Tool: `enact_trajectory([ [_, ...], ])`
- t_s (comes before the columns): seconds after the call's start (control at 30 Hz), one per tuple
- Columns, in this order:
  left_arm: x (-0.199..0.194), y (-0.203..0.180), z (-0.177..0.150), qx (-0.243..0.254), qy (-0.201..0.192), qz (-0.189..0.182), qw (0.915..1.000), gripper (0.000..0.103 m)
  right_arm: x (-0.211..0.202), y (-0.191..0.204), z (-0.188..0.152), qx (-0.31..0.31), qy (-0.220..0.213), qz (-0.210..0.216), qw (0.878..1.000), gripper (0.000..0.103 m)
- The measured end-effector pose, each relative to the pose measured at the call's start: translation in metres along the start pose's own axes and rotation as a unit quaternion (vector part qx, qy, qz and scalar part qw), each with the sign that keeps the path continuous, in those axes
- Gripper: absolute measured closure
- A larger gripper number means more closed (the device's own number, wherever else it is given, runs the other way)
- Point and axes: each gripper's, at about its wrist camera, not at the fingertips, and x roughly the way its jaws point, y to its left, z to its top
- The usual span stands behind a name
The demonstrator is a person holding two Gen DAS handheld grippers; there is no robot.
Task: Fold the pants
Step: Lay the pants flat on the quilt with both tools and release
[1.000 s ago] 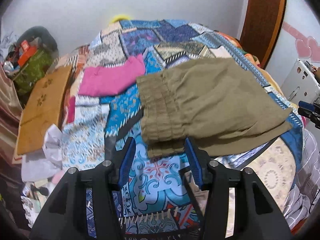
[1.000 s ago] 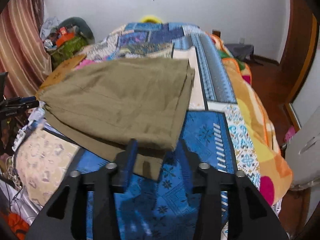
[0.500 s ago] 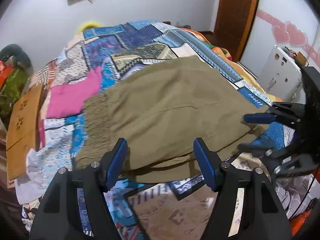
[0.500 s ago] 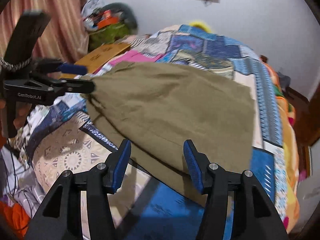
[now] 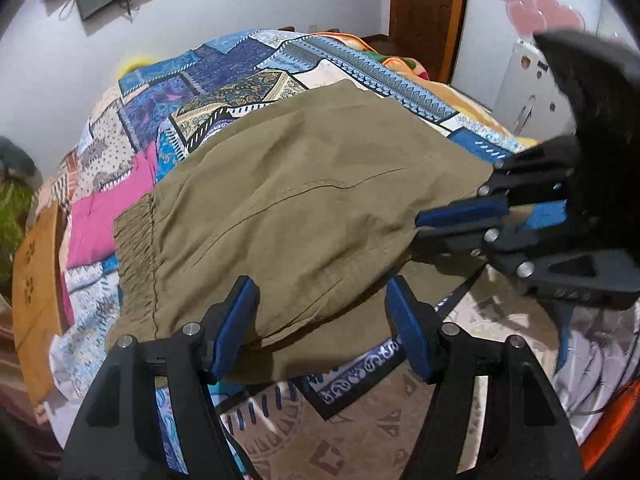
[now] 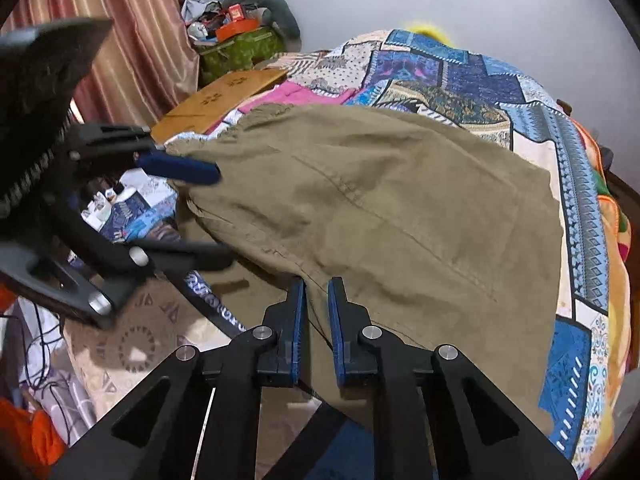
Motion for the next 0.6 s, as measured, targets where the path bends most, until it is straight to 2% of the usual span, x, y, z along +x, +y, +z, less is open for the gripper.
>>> enact_trajectory([
  [0.03, 0.002, -0.003, 0.000, 0.013, -0.004, 0.012, 0.9998, 0.059, -0.002, 0.000, 0.001, 0.000, -0.005, 0.001, 1.000, 0.095],
  [0.07, 0.003, -0.004, 0.001, 0.020, -0.003, 0.020, 0.9996, 0.062, -0.003, 0.000, 0.003, 0.004, -0.010, 0.003, 1.000, 0.095],
  [0.1, 0.004, -0.005, 0.001, 0.024, -0.006, 0.026, 0.9994, 0.070, -0.004, 0.000, 0.004, 0.008, -0.013, 0.007, 1.000, 0.096],
  [0.2, -0.001, -0.003, 0.003, 0.025, -0.016, 0.020, 0.9994, 0.083, -0.011, -0.002, 0.004, 0.021, -0.021, 0.019, 0.999, 0.096],
  [0.4, -0.019, -0.001, -0.003, 0.018, -0.029, 0.011, 0.9993, 0.086, -0.025, 0.009, 0.004, 0.006, -0.031, 0.023, 0.999, 0.097],
  [0.6, -0.017, -0.003, -0.019, 0.000, -0.013, -0.007, 0.9999, 0.086, -0.026, 0.015, -0.001, 0.003, -0.025, 0.030, 0.999, 0.097],
])
